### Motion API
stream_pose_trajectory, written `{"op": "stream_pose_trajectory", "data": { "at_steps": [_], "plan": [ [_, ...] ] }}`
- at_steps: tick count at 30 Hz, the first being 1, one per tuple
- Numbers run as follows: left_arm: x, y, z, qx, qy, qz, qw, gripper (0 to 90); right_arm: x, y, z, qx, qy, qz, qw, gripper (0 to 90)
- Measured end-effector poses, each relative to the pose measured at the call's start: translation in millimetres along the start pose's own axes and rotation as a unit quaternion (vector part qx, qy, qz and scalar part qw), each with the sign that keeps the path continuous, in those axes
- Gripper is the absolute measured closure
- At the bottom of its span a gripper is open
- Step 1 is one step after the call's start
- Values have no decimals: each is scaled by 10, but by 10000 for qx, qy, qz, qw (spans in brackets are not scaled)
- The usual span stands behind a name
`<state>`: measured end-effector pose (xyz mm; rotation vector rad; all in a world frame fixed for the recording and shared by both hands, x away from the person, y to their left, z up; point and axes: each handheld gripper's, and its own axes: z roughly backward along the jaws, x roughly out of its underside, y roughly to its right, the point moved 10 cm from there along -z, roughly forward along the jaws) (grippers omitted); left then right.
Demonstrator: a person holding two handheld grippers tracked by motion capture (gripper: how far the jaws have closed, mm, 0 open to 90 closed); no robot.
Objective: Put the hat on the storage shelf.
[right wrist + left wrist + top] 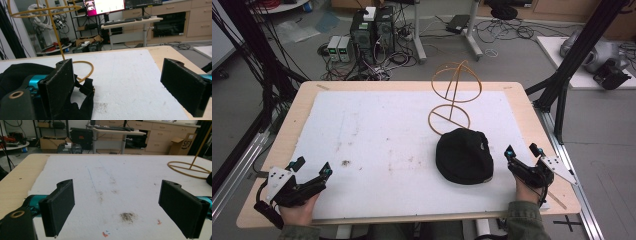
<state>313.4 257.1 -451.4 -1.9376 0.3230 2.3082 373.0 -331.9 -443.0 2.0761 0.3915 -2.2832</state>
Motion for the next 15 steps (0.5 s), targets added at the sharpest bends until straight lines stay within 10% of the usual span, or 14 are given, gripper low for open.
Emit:
{"op": "stream_pose_trajectory", "data": {
  "at_steps": [15],
  "plan": [
    [-18, -9, -121, -45, 34, 6, 10000, 138, -23, -164, 49, -245, -10, 229, 9994, 109]
  ]
}}
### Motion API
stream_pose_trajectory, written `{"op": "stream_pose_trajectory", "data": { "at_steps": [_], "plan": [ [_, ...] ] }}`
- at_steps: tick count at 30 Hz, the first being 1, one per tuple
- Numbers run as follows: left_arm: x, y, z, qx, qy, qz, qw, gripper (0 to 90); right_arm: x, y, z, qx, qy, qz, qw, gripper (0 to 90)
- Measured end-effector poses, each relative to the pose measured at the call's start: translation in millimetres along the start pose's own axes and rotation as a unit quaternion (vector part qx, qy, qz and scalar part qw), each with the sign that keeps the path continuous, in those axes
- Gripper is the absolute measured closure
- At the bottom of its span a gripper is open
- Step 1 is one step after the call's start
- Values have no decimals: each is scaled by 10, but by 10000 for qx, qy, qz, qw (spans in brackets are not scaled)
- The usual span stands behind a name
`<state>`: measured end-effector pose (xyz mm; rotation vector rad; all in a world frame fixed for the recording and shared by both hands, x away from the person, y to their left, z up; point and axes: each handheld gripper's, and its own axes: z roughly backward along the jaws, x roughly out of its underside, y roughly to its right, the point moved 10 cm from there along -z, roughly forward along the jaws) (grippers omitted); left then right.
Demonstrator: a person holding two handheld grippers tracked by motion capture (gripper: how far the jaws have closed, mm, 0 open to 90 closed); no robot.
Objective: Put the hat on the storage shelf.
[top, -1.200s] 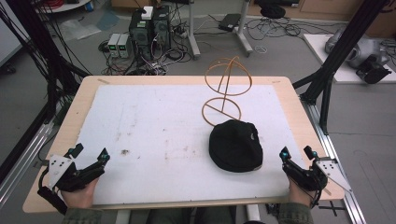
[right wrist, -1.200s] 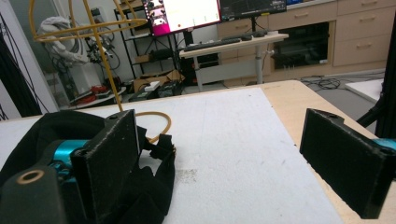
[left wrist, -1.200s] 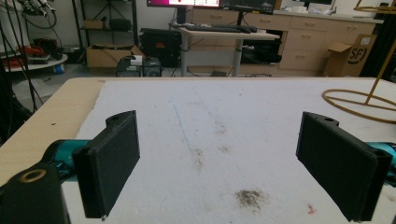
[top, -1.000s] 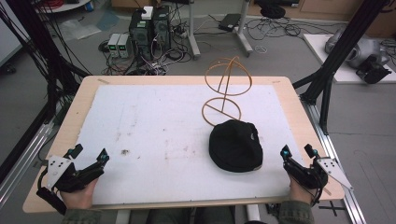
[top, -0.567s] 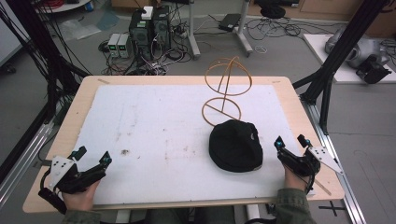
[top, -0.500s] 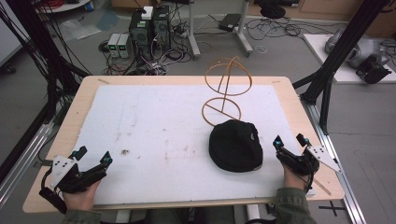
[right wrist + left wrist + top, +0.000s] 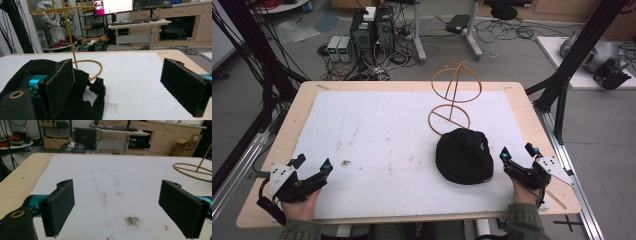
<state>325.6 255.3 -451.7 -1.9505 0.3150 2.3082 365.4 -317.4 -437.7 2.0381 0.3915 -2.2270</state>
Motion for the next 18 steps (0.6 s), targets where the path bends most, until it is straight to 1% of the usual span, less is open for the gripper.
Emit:
{"op": "stream_pose_trajectory", "data": {
  "at_steps": [5, 10, 11, 12, 14, 18],
  "plan": [
    [7, 45, -42, 48, -37, -42, 10000, 138, 8, 26, 27, 18, -20, 11, 10000, 109],
    [0, 38, -49, 28, -6, -21, 10000, 138, 3, 39, 58, 26, -7, -46, 10000, 109],
    [-1, 34, -48, 22, -4, -20, 10000, 138, -3, 48, 60, 36, 15, -26, 10000, 109],
    [-3, 32, -48, 22, 4, -18, 10000, 138, -5, 41, 67, 5, 3, -62, 10000, 109],
    [-4, 28, -46, 14, 3, -31, 10000, 138, -21, 35, 72, -66, 30, -37, 10000, 109],
    [-5, 34, -45, 15, 7, -40, 10000, 138, -38, 24, 83, -92, 32, -40, 9999, 109]
  ]
}}
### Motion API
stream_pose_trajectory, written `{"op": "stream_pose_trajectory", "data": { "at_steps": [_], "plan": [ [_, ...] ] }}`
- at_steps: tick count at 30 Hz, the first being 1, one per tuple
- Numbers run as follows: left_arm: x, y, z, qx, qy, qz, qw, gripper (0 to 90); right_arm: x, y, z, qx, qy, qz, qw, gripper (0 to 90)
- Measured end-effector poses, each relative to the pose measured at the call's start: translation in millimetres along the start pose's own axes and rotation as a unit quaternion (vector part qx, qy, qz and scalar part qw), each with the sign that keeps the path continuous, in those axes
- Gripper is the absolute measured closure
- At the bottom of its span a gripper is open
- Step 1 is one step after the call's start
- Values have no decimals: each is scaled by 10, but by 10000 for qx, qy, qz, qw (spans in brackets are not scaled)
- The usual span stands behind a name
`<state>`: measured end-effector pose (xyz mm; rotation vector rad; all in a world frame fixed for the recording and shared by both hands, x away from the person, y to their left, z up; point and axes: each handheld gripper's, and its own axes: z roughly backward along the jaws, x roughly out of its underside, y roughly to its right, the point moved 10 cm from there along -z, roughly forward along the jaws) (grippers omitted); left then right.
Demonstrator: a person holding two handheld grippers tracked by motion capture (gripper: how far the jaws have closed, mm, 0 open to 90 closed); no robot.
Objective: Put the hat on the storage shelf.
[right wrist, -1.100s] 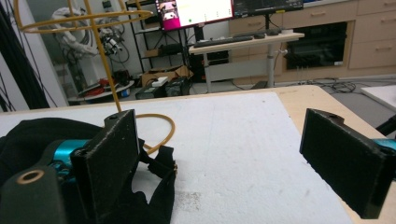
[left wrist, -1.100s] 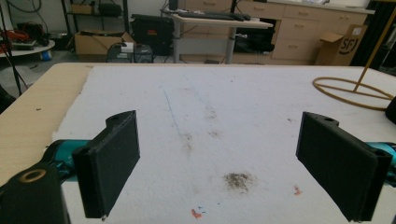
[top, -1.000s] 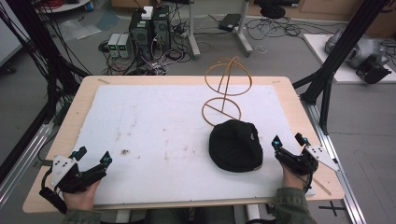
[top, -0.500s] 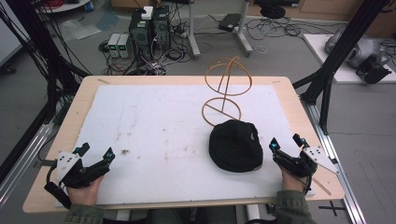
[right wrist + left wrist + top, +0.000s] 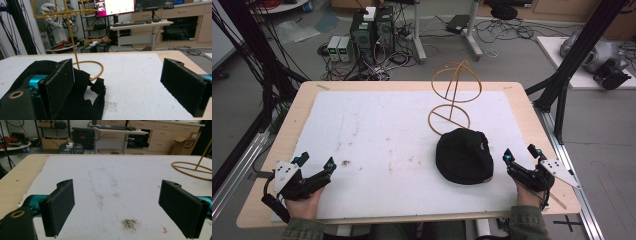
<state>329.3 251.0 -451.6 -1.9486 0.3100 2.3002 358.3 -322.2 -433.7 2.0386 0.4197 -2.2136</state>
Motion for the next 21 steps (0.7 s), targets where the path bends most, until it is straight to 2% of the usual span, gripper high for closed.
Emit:
{"op": "stream_pose_trajectory", "data": {
  "at_steps": [10, 15, 21],
  "plan": [
    [7, 12, -10, 11, -16, -2, 10000, 138, 6, -69, -25, -170, -94, 87, 9998, 109],
    [10, 15, -14, 17, -24, -8, 10000, 138, 7, -186, -57, -386, -183, 162, 9990, 109],
    [12, 18, -15, 30, -34, -9, 10000, 138, 55, -344, -106, -677, -364, 446, 9960, 109]
  ]
}}
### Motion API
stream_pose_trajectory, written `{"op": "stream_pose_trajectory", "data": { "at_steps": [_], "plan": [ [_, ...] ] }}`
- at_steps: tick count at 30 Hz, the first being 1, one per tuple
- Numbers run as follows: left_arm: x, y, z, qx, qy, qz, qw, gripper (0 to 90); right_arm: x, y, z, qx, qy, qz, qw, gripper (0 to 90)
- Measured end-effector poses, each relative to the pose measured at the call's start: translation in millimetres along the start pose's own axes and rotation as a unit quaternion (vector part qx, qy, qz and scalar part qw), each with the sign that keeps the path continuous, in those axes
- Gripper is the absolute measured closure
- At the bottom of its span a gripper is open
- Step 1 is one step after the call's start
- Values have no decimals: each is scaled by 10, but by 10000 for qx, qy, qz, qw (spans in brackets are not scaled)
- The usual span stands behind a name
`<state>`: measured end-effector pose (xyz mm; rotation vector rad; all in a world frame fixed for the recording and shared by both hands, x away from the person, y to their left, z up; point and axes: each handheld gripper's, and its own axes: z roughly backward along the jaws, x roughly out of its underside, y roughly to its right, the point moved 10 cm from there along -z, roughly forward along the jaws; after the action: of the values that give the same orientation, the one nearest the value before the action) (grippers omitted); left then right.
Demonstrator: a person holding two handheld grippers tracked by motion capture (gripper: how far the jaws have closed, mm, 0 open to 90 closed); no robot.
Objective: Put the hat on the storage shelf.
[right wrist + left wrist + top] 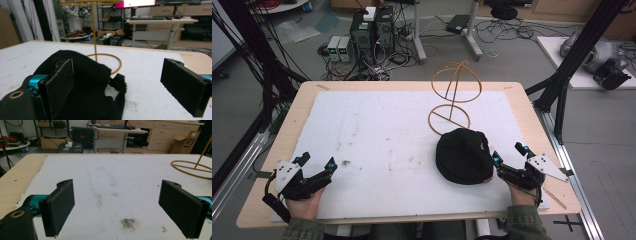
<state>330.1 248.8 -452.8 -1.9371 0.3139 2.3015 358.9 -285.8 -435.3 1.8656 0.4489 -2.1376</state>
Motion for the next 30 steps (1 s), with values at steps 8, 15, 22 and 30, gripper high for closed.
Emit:
{"op": "stream_pose_trajectory", "data": {
  "at_steps": [8, 15, 22, 30],
  "plan": [
    [6, 6, -3, 21, -17, 13, 10000, 138, 73, -208, -91, -394, -286, 287, 9984, 109],
    [14, 20, -5, 57, -38, -4, 10000, 138, 124, -355, -148, -584, -451, 554, 9957, 109],
    [17, 26, -12, 64, -36, 20, 10000, 138, 195, -473, -190, -747, -658, 682, 9927, 109],
    [26, 36, -9, 83, -56, -3, 9999, 138, 259, -554, -276, -890, -898, 612, 9901, 109]
  ]
}}
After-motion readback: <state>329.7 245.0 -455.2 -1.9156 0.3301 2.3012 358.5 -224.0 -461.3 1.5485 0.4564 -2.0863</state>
